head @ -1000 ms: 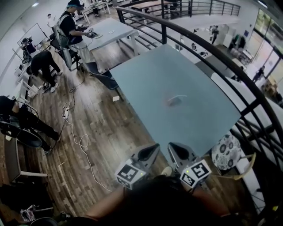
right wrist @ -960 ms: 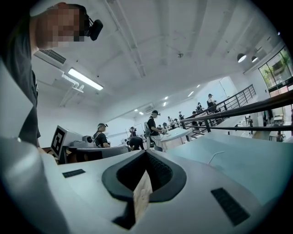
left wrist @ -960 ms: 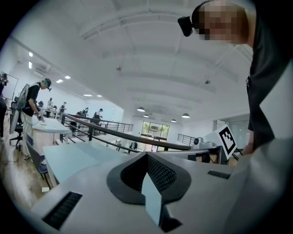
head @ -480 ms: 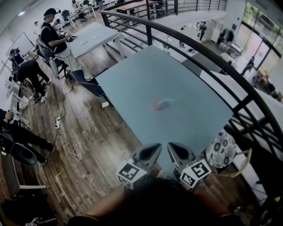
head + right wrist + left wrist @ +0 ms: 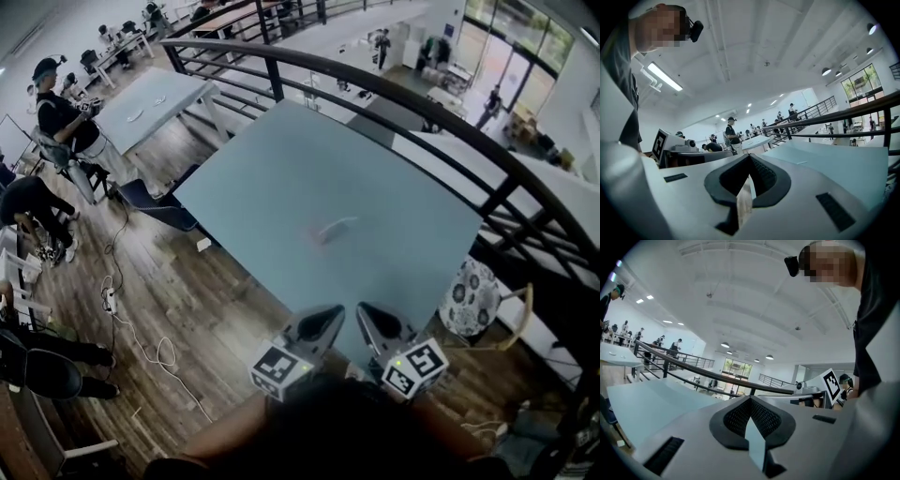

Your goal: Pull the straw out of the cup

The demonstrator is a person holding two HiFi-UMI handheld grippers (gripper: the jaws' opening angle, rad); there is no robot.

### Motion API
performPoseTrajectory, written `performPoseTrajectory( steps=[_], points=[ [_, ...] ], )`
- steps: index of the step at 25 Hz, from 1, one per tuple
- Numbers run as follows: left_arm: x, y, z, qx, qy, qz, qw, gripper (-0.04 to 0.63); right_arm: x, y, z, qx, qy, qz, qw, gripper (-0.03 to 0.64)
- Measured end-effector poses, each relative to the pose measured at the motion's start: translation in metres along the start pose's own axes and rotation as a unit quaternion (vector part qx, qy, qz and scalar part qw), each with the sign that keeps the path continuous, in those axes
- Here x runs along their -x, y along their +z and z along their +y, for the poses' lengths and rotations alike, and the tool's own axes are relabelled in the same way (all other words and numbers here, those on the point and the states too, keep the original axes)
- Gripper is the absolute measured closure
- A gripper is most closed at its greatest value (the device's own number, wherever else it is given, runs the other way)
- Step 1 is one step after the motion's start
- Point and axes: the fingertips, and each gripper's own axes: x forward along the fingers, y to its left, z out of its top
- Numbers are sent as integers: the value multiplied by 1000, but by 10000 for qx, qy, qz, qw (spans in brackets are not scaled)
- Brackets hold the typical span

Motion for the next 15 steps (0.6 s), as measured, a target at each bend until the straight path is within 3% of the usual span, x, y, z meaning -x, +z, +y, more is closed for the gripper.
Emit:
performPoseTrajectory(
  steps=[15],
  points=[
    [54,31,102,-246,-991,224,9945,584,-102,4,52,-167,-964,-352,9946,606]
  ],
)
